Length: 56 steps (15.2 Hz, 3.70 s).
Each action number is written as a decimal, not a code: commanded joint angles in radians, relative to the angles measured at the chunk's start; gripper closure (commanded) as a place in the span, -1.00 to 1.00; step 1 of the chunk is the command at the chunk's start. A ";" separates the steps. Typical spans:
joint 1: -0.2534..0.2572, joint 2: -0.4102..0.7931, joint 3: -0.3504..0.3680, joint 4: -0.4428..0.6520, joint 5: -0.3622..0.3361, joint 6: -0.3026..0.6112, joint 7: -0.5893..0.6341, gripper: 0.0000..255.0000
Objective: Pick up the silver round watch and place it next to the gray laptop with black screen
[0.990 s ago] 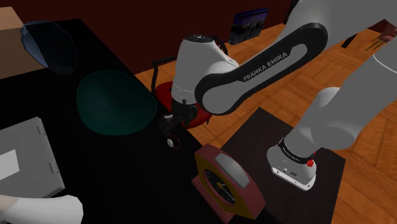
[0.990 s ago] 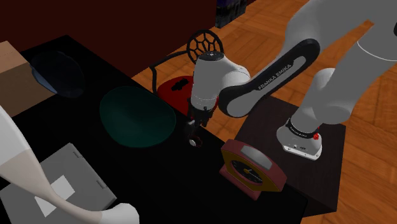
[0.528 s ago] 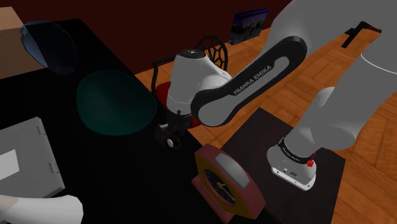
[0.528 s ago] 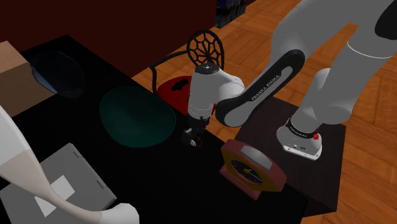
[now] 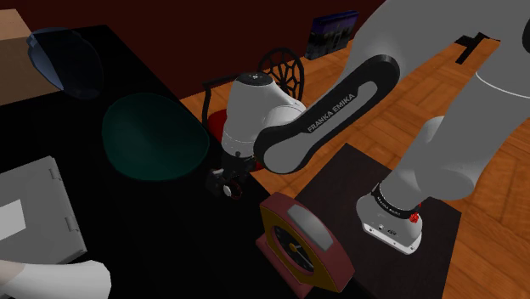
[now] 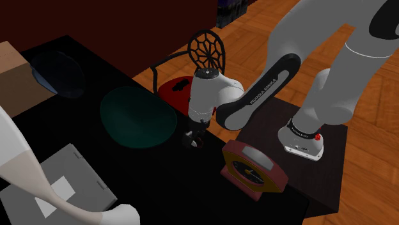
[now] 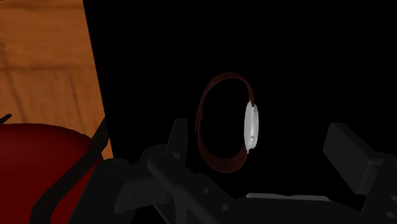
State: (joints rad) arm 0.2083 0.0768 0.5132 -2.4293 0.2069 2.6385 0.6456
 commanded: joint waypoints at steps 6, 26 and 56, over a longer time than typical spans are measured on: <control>0.000 0.000 0.000 0.000 0.000 0.000 0.000 1.00; -0.007 -0.169 -0.005 0.063 0.071 -0.221 -0.030 1.00; 0.306 0.580 -0.032 1.043 -0.418 -0.487 0.439 1.00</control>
State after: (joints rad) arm 0.5123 0.6509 0.4829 -1.3830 -0.2082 2.1423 1.0833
